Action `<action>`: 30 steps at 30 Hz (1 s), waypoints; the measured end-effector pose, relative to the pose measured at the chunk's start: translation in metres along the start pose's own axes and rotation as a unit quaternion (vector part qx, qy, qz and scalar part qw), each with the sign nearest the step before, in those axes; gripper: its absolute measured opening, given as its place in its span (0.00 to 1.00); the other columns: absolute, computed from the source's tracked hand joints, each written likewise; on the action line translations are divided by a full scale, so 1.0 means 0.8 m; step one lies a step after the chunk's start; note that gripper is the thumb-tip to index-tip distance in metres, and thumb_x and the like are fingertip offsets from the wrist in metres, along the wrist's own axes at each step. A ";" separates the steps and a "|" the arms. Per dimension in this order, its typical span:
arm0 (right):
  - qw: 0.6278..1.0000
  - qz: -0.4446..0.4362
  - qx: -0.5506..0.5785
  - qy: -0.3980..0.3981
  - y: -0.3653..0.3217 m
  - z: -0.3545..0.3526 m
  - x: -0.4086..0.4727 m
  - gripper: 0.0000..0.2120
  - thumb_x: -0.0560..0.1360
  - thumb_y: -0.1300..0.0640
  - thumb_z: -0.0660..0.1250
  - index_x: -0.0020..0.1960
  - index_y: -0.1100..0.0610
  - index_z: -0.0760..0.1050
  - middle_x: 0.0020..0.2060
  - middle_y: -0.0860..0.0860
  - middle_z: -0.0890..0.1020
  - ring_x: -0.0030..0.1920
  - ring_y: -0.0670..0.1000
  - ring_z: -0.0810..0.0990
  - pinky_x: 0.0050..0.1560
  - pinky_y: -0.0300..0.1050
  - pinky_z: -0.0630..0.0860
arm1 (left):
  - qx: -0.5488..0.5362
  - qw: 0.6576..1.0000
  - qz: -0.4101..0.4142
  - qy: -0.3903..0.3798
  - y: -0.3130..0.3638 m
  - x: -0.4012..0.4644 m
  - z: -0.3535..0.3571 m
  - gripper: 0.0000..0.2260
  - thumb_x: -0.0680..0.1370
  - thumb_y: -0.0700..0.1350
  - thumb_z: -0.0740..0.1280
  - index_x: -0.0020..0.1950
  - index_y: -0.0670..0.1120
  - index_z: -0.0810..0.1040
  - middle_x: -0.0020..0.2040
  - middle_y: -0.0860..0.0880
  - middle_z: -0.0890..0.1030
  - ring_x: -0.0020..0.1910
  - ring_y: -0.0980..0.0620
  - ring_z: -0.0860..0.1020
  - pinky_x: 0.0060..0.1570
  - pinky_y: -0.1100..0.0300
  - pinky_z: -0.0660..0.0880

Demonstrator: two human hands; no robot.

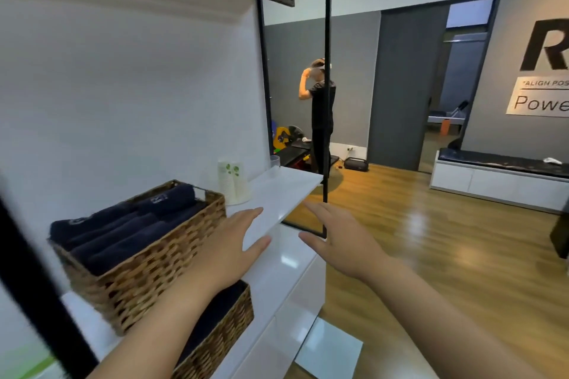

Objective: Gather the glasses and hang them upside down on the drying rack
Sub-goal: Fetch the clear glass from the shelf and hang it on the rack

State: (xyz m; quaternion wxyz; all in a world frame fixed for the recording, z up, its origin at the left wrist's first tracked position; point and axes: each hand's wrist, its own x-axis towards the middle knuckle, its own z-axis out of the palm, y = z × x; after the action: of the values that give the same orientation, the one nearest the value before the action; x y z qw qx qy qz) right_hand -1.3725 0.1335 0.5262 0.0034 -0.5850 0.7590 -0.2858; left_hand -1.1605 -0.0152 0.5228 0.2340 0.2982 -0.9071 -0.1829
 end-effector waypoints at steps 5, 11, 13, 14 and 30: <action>0.999 0.034 -0.007 0.003 0.050 -0.004 0.082 0.34 0.81 0.36 0.63 0.83 0.45 0.58 0.80 0.46 0.67 0.79 0.50 0.63 0.76 0.49 0.64 | -0.019 1.000 0.014 -0.006 -0.018 0.113 0.042 0.28 0.83 0.61 0.62 0.81 0.58 0.61 0.78 0.60 0.65 0.78 0.56 0.62 0.67 0.71 0.52; 0.997 0.077 0.004 0.021 0.113 0.001 0.191 0.34 0.81 0.36 0.63 0.83 0.43 0.59 0.80 0.46 0.67 0.80 0.50 0.63 0.77 0.51 0.63 | -0.039 0.999 0.017 -0.009 -0.039 0.262 0.073 0.26 0.83 0.61 0.62 0.80 0.58 0.63 0.79 0.57 0.66 0.78 0.54 0.65 0.71 0.58 0.61; 0.996 0.086 0.015 0.018 0.134 0.008 0.223 0.33 0.81 0.35 0.62 0.83 0.43 0.59 0.80 0.46 0.67 0.80 0.50 0.63 0.76 0.52 0.64 | -0.069 0.998 0.006 -0.011 -0.050 0.303 0.088 0.27 0.82 0.62 0.63 0.80 0.59 0.64 0.79 0.56 0.68 0.77 0.54 0.66 0.72 0.55 0.64; 0.995 0.091 0.024 0.017 0.145 0.012 0.239 0.33 0.81 0.35 0.62 0.83 0.42 0.59 0.80 0.45 0.66 0.80 0.50 0.63 0.76 0.52 0.64 | -0.080 0.997 -0.002 -0.012 -0.056 0.321 0.097 0.26 0.82 0.62 0.63 0.80 0.59 0.65 0.79 0.56 0.68 0.76 0.53 0.67 0.72 0.54 0.65; 0.992 0.029 0.116 -0.045 0.348 0.058 0.491 0.36 0.79 0.32 0.62 0.83 0.42 0.58 0.81 0.44 0.66 0.80 0.49 0.64 0.76 0.54 0.66 | -0.103 0.982 -0.145 0.062 -0.099 0.567 0.220 0.30 0.81 0.59 0.67 0.81 0.56 0.63 0.79 0.52 0.66 0.76 0.50 0.68 0.68 0.56 0.66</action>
State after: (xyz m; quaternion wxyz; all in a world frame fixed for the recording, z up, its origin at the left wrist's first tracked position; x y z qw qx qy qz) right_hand -1.7276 -0.1939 0.4948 0.1136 -0.5710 0.7362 -0.3450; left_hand -1.5412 -0.3254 0.4839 0.2904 0.4118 -0.8143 -0.2883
